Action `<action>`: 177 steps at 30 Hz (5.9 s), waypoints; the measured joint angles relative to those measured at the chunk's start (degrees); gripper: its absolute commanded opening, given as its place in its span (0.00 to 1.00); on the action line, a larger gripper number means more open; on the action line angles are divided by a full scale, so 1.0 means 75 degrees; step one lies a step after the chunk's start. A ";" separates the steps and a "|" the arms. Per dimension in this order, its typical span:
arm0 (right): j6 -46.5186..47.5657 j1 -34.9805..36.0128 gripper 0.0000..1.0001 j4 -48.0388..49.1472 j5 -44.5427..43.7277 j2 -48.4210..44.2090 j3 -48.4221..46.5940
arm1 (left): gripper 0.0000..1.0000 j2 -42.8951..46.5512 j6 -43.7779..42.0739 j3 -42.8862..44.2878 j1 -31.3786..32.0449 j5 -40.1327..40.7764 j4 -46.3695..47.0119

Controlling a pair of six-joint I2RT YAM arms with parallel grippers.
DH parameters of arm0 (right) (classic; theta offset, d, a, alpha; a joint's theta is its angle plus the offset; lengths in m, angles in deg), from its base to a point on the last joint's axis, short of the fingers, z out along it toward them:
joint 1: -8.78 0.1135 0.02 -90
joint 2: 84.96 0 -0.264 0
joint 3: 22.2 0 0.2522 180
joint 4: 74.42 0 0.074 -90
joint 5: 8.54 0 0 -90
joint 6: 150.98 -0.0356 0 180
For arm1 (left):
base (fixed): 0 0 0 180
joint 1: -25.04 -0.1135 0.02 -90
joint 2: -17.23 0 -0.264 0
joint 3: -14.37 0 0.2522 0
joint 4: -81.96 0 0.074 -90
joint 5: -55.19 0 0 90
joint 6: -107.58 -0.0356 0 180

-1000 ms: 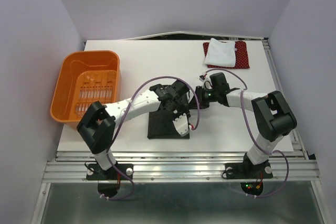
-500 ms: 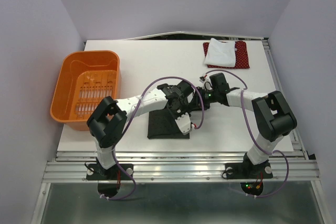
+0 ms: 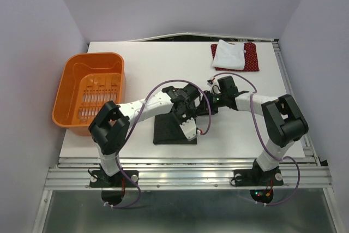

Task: Fold and stack the skirts
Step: Fold the skirt, then neatly place the folded skirt to the corner

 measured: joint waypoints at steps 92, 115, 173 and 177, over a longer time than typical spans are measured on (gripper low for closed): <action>0.0606 0.0149 0.91 -0.0323 0.2920 0.1577 -0.1061 | 0.56 -0.0749 1.7611 -0.3372 -0.4211 -0.5619 0.8714; 0.4470 -0.0810 0.89 -0.4564 0.1148 0.1064 -0.5642 | 0.48 0.1201 1.7593 -0.1437 -0.3593 -0.4794 0.8195; -0.3107 -0.2203 0.99 0.2838 -0.0976 -0.0096 0.1387 | 0.36 -0.3459 1.6285 0.0903 -0.4456 -0.4543 0.7015; -0.3273 -0.2203 0.97 0.2661 -0.0997 -0.0294 0.1547 | 0.37 -0.3028 1.6850 0.0050 -0.4529 -0.4546 0.7466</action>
